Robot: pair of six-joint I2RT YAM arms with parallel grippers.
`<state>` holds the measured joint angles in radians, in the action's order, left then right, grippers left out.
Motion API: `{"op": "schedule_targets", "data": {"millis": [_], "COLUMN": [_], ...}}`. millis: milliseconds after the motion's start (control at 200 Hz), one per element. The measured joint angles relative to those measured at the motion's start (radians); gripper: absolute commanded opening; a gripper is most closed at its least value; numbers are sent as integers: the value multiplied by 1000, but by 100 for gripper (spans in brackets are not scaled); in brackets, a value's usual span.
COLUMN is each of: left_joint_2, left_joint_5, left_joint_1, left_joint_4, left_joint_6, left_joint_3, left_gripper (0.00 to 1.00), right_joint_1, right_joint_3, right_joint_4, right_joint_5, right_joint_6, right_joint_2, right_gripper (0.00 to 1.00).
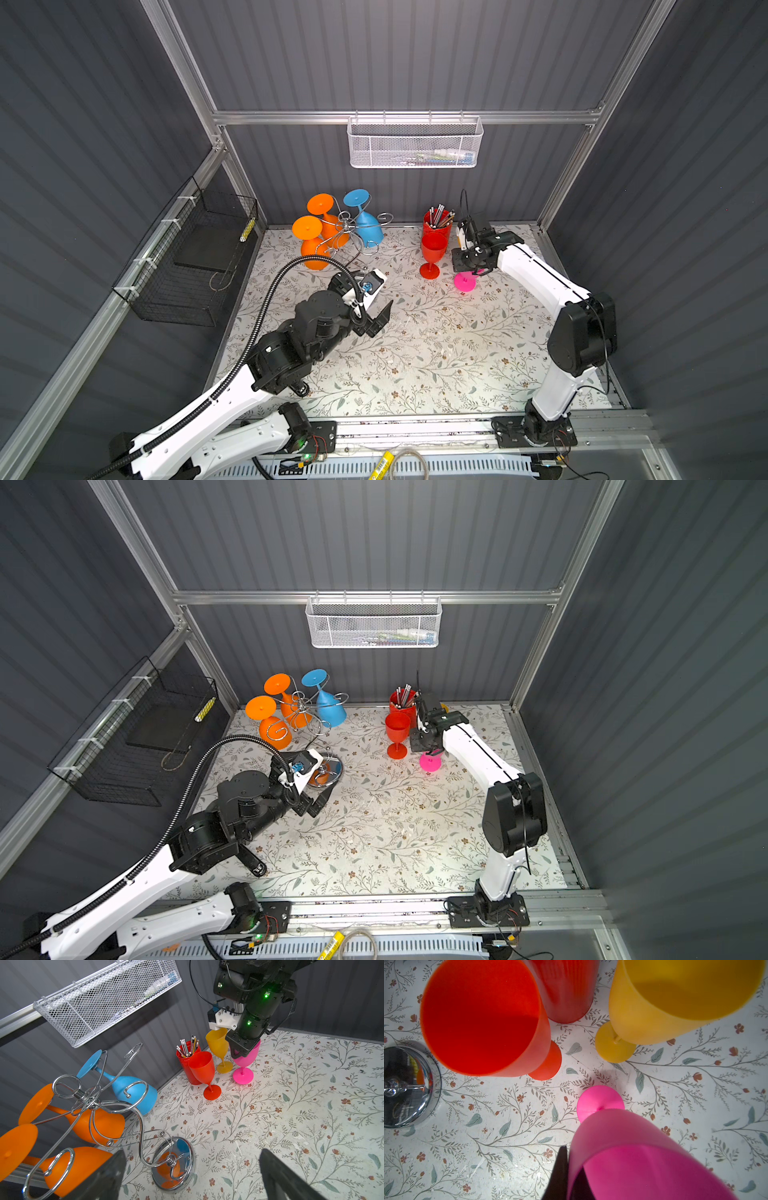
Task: Take the wine glass off the wine glass rack
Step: 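Tilt the pink glass upright beside the yellow glass with the right gripper, then open the right gripper and lift it away from the pink glass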
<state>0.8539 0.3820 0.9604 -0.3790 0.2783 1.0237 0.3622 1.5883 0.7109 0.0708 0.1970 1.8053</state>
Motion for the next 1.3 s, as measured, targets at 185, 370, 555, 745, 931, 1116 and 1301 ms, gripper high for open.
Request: {"op": "schedule_targets", "data": {"millis": [185, 370, 555, 745, 931, 1116, 1301], "left_joint_2": [-8, -15, -14, -14, -14, -14, -14], "left_joint_5": [9, 10, 10, 11, 15, 18, 18], "left_joint_1": [0, 0, 0, 0, 0, 0, 0], "left_joint_4": [0, 0, 0, 0, 0, 0, 0], "left_joint_6": [0, 0, 0, 0, 0, 0, 0], "left_joint_3": [0, 0, 0, 0, 0, 0, 0], "left_gripper": [100, 100, 100, 100, 100, 100, 100], "right_joint_1": [-6, -8, -11, -17, -21, -23, -23], "right_joint_3": [37, 64, 63, 63, 63, 63, 48], "right_joint_4": [0, 0, 12, 11, 11, 12, -1], "right_joint_5": [2, 7, 7, 7, 7, 6, 0], "right_joint_6": [-4, -8, -9, -19, -21, -20, -22], "right_joint_2": [32, 73, 87, 87, 87, 87, 69], "right_gripper": [1, 3, 8, 15, 17, 26, 41]}}
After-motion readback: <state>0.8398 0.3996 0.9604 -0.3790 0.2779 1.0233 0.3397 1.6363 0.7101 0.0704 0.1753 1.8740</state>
